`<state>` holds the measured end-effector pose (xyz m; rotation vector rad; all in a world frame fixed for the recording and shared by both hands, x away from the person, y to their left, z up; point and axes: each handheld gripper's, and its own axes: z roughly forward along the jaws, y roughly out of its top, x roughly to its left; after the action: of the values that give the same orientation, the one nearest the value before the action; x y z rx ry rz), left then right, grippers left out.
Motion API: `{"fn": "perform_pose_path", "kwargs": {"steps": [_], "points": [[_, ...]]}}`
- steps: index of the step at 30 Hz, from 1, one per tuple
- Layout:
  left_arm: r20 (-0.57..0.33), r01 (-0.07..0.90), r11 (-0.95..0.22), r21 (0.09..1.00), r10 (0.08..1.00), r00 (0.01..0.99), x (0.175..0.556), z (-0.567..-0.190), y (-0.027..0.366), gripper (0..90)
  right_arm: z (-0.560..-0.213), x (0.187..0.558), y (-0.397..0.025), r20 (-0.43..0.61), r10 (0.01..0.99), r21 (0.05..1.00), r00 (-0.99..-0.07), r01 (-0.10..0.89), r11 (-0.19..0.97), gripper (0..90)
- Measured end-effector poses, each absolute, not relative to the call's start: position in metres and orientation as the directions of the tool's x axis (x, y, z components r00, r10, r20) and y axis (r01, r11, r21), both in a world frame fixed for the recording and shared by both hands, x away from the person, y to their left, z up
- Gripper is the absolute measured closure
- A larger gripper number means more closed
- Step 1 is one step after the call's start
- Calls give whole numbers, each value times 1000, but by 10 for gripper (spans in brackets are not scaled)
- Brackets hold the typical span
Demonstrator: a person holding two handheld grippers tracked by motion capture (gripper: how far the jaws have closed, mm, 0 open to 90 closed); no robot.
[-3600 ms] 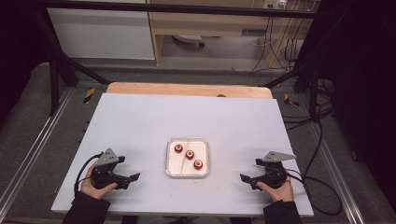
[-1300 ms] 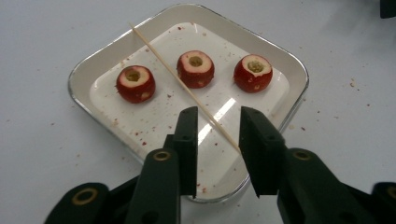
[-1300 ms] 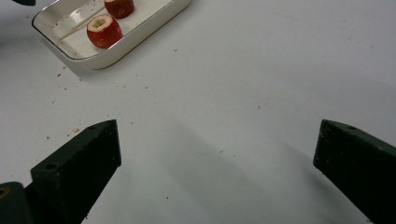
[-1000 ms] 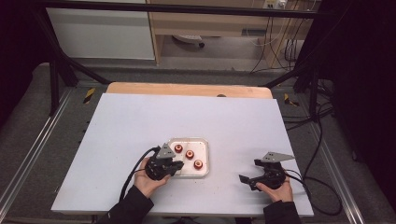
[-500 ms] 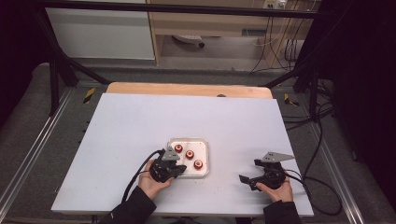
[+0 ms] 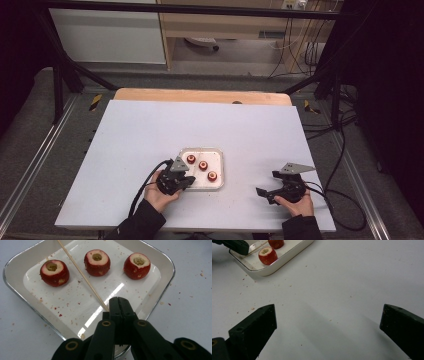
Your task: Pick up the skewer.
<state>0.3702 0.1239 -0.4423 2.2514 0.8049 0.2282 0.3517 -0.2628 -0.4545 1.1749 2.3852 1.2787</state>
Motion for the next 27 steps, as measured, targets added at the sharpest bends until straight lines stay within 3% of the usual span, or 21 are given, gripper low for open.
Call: {"fn": "perform_pose_path", "kwargs": {"steps": [17, 27], "points": [[-56, 498, -507, 703, 659, 750, 371, -436, 140, 890, -455, 352, -263, 188, 720, 769, -668, 556, 314, 15], [-46, 521, -428, 738, 740, 671, 378, -427, 134, 621, -456, 352, -262, 191, 720, 766, -667, 560, 316, 15]]}}
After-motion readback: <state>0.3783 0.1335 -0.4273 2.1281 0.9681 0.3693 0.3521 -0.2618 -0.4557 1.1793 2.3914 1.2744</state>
